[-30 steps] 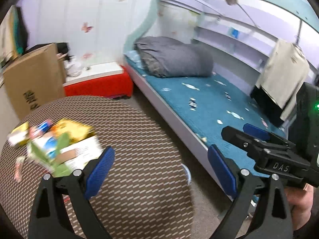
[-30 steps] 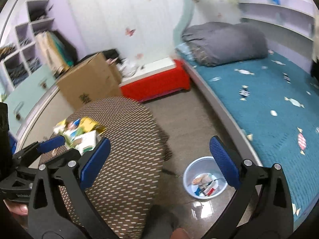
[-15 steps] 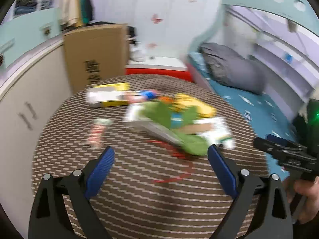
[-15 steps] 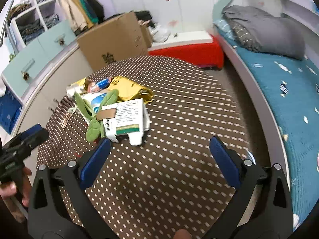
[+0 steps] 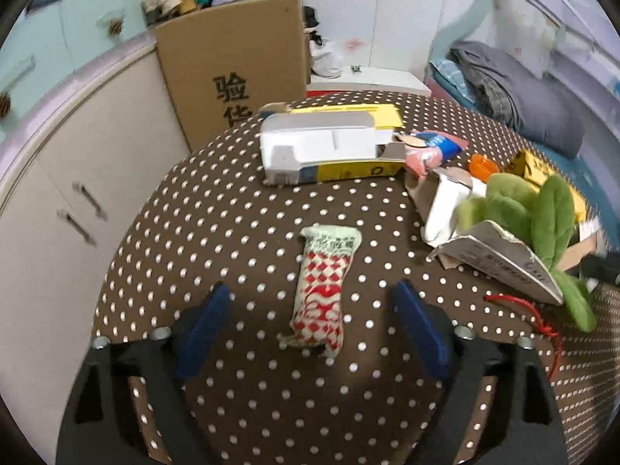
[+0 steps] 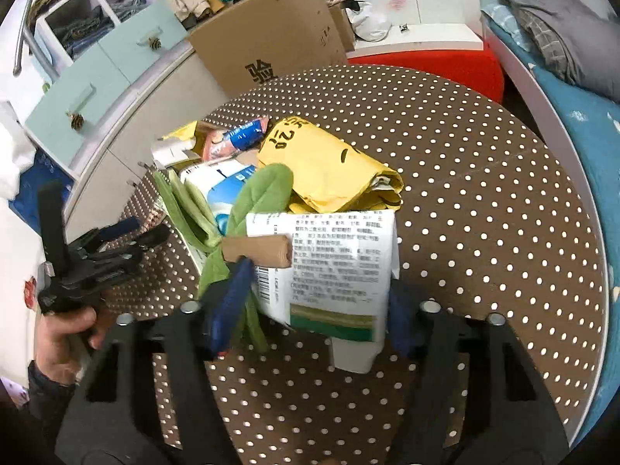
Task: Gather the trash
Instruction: 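Grasp the red-white packet with the left tool while the right grasps white paper, then carry the packet and white paper over the wastebasket with both tools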
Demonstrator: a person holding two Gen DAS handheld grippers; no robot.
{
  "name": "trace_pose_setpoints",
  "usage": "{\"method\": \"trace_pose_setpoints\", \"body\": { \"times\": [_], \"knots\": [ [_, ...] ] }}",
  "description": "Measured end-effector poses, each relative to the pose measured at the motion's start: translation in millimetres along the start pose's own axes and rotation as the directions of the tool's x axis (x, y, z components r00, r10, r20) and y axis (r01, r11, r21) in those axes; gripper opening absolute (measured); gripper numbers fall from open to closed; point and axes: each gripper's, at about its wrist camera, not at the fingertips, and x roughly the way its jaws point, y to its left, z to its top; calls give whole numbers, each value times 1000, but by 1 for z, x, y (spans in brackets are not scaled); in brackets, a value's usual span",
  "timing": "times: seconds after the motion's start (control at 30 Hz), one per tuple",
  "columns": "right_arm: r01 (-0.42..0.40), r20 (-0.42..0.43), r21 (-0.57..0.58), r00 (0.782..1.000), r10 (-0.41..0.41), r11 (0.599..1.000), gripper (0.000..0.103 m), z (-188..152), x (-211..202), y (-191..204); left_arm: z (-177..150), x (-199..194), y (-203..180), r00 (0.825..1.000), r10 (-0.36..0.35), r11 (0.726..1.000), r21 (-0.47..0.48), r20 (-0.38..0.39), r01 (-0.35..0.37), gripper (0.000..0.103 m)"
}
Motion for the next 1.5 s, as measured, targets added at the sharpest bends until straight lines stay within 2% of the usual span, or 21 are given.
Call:
{"method": "trace_pose_setpoints", "body": {
  "times": [0.03,0.07,0.1,0.13,0.2,0.4,0.57,0.67,0.83,0.93,1.07,1.17,1.23,1.33,1.5],
  "knots": [
    [-7,6,-4,1000,7,1000,43,-1,-4,0,1,-1,-1,1000,-9,1000,7,4,9,63],
    [-10,10,-7,1000,10,1000,35,-2,-8,0,3,-3,-2,1000,-20,1000,19,8,20,43],
    [-6,21,-7,1000,6,1000,29,-4,-13,-1,3,-5,-5,1000,-23,999,24,8,22,32],
    [-3,31,-3,1000,3,1000,26,-6,-18,-3,4,-7,-5,999,-35,999,24,6,35,18],
    [-1,46,5,999,1,1000,18,-10,-26,-7,2,-9,-8,997,-77,997,9,6,77,18],
    [4,91,36,996,-7,999,6,-24,-56,-23,-20,-27,-13,992,-124,991,-43,33,125,10],
    [-10,137,66,991,1,998,6,-31,-80,-39,-32,-55,-26,985,-154,985,-70,81,160,10],
    [-11,163,71,987,-1,997,6,-35,-95,-44,-35,-76,-41,975,-190,978,-65,116,198,10],
    [-14,225,77,974,-4,997,6,-35,-123,-53,-29,-108,-80,955,-253,967,-4,157,256,10],
    [-12,271,90,962,-13,996,6,-35,-146,-64,-23,-125,-118,943,-286,958,71,168,278,10],
    [11,323,117,945,-48,993,6,-36,-175,-84,-8,-140,-172,916,-362,929,155,175,337,10],
    [49,345,170,933,-106,984,6,-40,-194,-115,1,-147,-210,896,-411,903,209,170,375,10],
    [76,333,212,932,-145,974,6,-47,-195,-138,5,-147,-237,883,-442,884,243,157,399,10],
    [117,272,297,941,-201,948,6,-62,-179,-183,8,-141,-267,871,-473,863,271,133,427,10],
    [160,101,439,969,-225,884,6,-94,-113,-264,14,-115,-321,856,-514,826,298,50,479,10]
  ]
}}
